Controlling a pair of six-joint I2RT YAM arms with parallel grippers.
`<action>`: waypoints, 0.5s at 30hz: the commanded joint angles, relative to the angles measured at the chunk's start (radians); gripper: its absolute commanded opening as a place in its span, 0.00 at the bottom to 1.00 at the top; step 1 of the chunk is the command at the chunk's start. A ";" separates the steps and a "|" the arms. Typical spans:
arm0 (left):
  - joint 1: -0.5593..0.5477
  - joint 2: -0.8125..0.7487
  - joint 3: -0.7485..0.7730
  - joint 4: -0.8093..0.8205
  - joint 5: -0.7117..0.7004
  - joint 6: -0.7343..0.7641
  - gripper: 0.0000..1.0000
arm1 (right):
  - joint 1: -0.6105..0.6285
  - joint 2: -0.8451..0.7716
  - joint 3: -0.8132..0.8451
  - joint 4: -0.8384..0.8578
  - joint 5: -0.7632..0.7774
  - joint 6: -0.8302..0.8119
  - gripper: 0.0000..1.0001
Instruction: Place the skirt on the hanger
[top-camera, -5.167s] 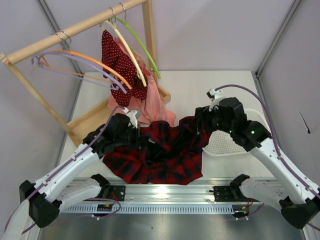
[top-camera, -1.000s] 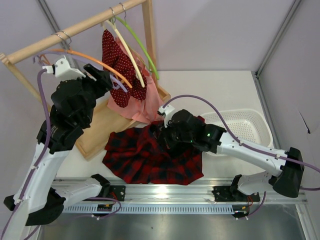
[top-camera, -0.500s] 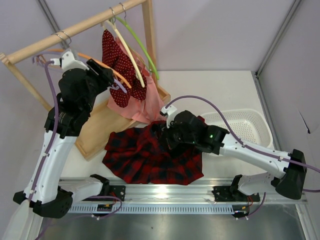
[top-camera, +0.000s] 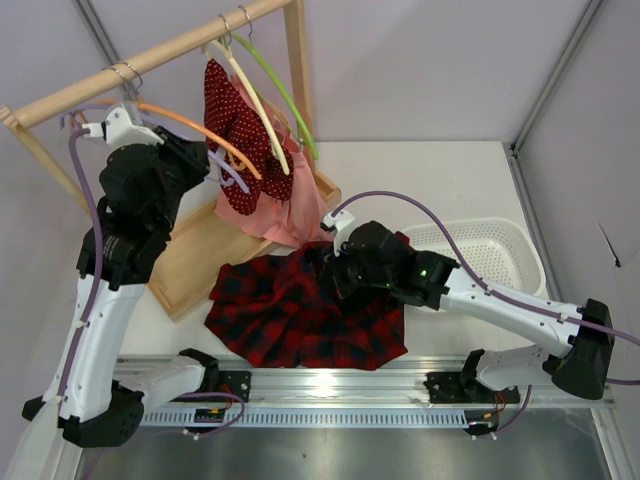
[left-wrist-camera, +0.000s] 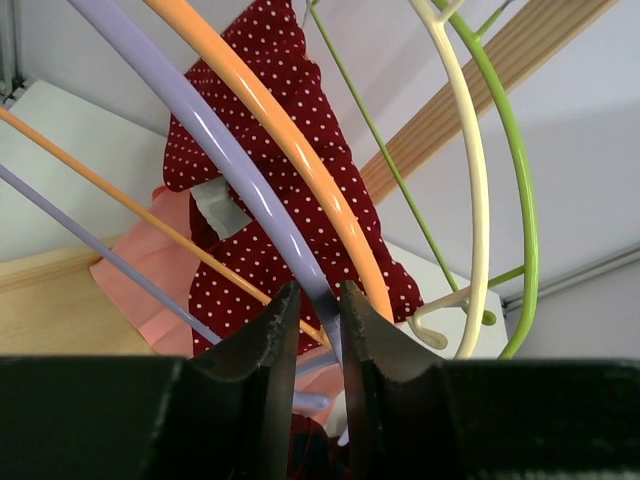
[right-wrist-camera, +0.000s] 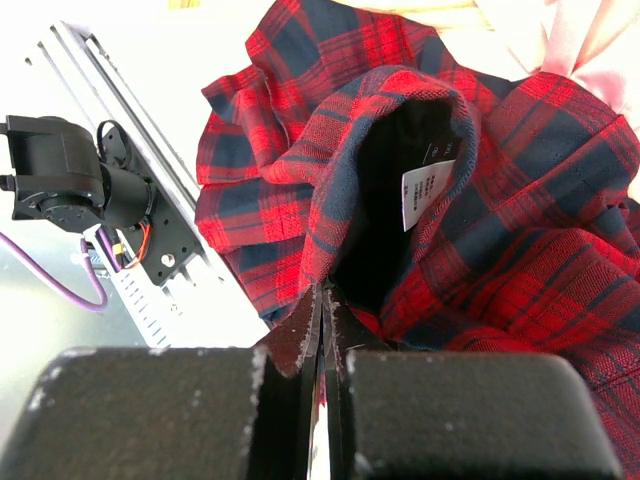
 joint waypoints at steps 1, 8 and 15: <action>0.014 -0.031 -0.005 0.019 -0.033 0.022 0.27 | 0.001 -0.027 0.006 0.031 0.011 0.005 0.00; 0.020 -0.074 -0.010 -0.027 -0.085 0.059 0.26 | 0.000 -0.026 0.006 0.033 0.009 0.005 0.00; 0.022 -0.109 -0.030 -0.029 -0.148 0.102 0.37 | 0.001 -0.026 0.008 0.022 0.012 0.008 0.00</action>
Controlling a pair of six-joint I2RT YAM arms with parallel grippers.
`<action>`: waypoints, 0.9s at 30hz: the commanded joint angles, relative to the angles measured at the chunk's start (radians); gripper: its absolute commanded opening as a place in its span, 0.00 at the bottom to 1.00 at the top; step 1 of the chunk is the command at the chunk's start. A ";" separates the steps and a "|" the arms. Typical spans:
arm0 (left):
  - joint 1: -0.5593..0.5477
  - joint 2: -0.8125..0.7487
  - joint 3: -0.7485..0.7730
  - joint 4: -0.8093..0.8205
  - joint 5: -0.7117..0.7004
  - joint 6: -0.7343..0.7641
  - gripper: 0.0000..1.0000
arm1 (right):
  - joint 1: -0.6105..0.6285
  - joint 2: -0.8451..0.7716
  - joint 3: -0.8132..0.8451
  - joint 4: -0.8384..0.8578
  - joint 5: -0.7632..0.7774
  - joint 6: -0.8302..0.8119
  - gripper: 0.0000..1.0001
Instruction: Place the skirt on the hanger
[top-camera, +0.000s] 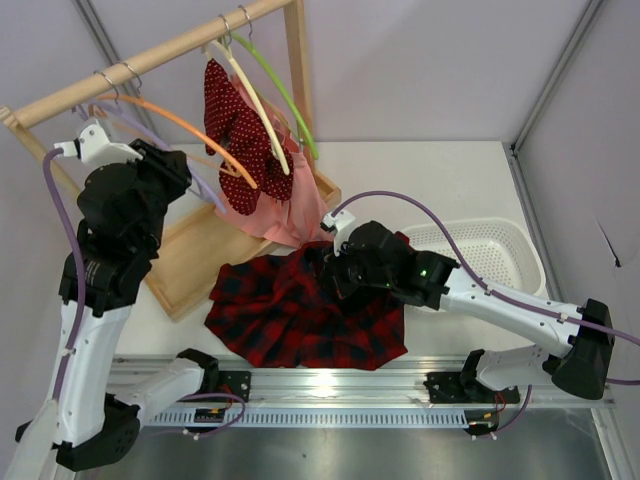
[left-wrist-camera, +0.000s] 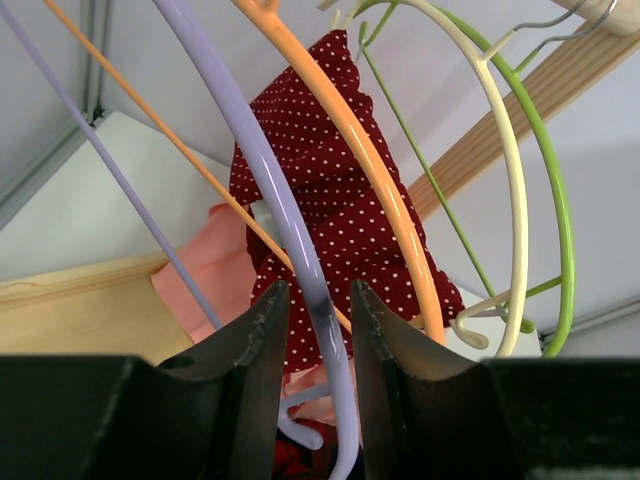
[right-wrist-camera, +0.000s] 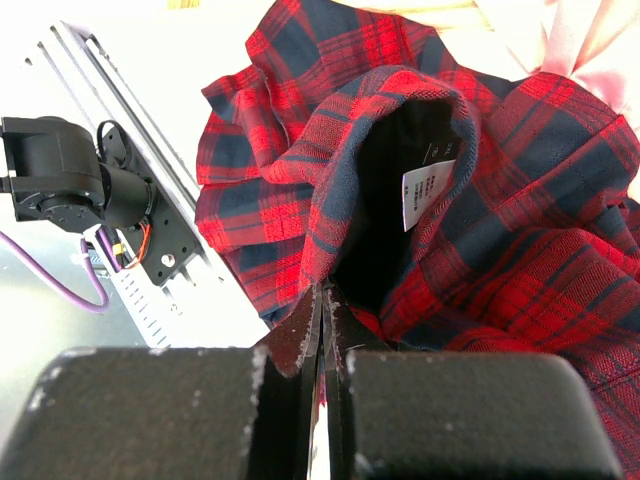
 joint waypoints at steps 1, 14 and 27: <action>0.014 -0.007 0.000 0.016 -0.048 0.070 0.41 | 0.001 -0.027 0.008 0.021 0.014 0.005 0.00; 0.012 0.147 0.103 -0.085 -0.124 0.123 0.49 | 0.001 -0.049 0.008 0.004 0.047 0.014 0.00; 0.012 0.074 0.108 -0.126 -0.255 0.222 0.23 | 0.000 -0.020 0.023 0.015 0.020 0.009 0.00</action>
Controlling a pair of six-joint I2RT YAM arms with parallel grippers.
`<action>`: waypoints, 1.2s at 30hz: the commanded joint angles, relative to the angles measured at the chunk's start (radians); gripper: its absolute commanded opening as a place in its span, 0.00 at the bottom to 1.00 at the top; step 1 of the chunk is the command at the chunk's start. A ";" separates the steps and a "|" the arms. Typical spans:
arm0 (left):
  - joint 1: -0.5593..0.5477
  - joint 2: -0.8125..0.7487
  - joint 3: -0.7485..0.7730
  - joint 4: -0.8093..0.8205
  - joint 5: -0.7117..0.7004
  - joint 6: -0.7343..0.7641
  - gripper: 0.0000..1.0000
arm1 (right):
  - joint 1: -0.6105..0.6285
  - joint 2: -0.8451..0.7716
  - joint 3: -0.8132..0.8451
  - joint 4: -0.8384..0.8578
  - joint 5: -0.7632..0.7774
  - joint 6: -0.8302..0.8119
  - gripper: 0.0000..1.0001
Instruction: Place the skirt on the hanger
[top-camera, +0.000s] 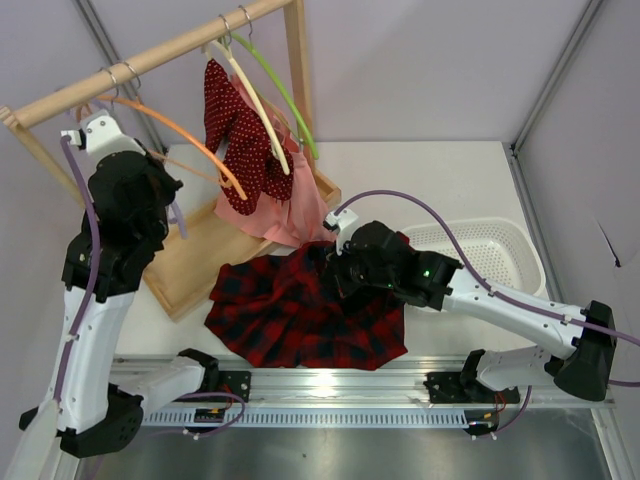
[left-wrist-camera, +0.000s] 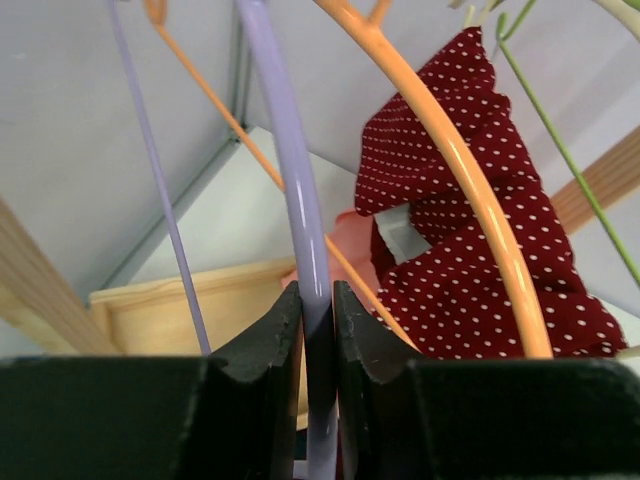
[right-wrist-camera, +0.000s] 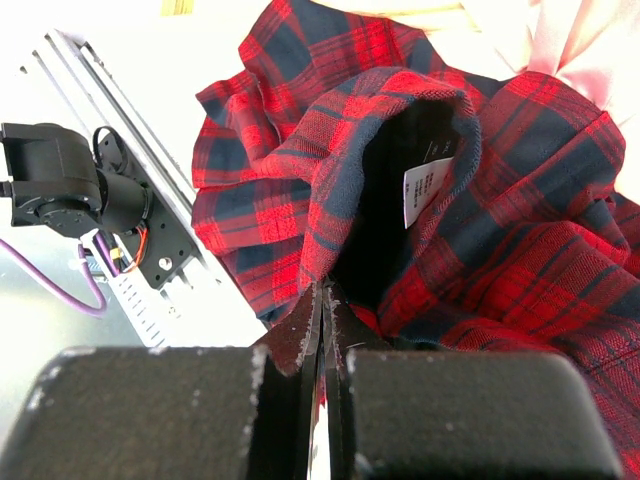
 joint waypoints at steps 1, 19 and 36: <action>0.008 0.011 0.054 -0.043 -0.067 0.090 0.20 | 0.000 -0.005 0.025 0.023 -0.004 0.002 0.00; 0.008 0.004 0.019 -0.161 -0.228 0.210 0.56 | 0.001 0.010 0.031 0.032 -0.030 0.002 0.00; 0.008 -0.053 0.040 -0.146 -0.263 0.252 0.00 | 0.004 0.016 0.048 0.026 -0.022 0.011 0.00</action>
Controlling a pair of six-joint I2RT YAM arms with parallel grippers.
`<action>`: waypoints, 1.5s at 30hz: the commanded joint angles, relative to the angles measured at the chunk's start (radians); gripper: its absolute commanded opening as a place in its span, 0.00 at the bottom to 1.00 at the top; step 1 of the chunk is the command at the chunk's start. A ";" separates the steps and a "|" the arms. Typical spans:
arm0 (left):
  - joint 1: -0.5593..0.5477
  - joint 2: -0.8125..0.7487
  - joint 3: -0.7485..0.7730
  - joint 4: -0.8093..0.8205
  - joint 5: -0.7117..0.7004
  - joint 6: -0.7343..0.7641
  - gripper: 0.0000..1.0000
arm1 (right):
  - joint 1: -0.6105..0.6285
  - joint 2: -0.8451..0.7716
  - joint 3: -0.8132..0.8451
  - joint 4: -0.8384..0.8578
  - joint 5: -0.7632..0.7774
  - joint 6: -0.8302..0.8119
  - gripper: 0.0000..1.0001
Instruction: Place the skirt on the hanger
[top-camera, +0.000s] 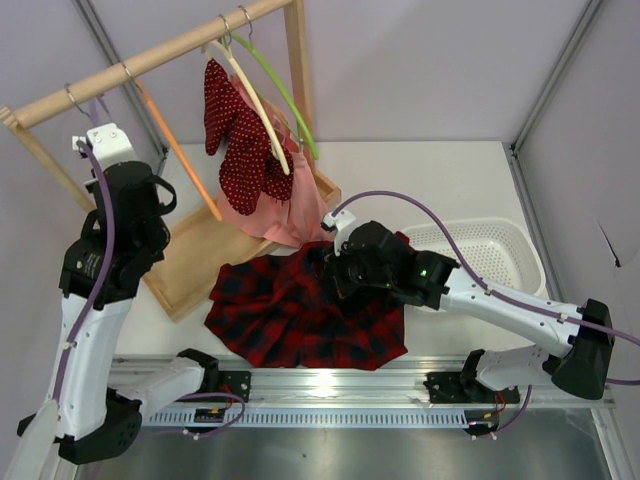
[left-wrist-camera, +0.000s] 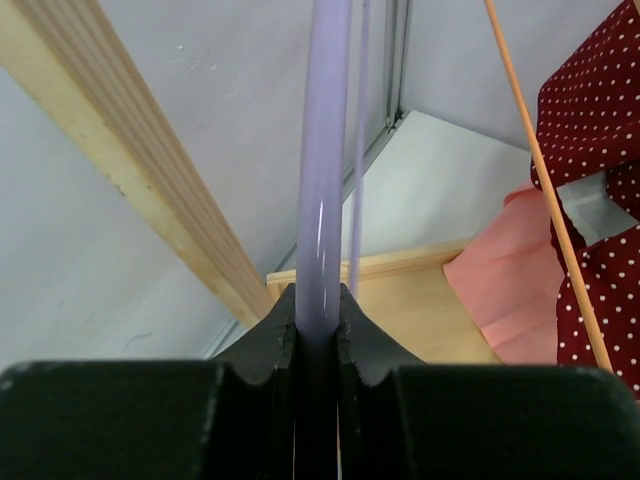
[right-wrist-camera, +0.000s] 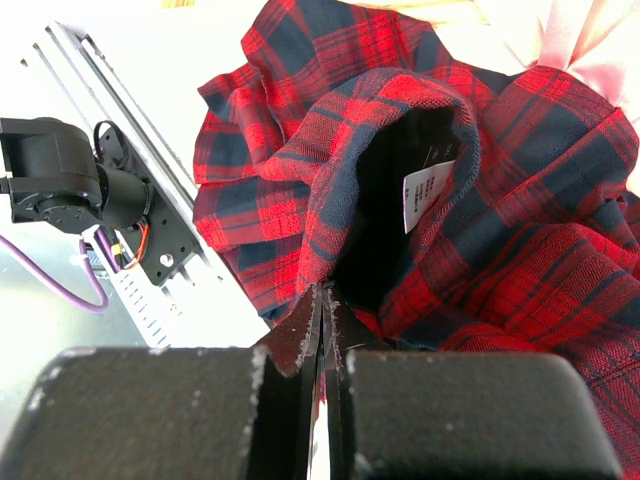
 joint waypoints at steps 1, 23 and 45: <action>0.008 -0.029 0.068 -0.036 -0.011 0.015 0.00 | 0.004 0.005 0.052 0.022 -0.002 0.009 0.00; 0.000 -0.369 0.147 -0.184 0.529 0.032 0.00 | 0.015 0.071 0.081 0.068 0.111 0.078 0.00; -0.012 -0.660 0.093 -0.412 0.417 -0.092 0.00 | 0.012 0.109 0.127 -0.015 0.202 0.119 0.00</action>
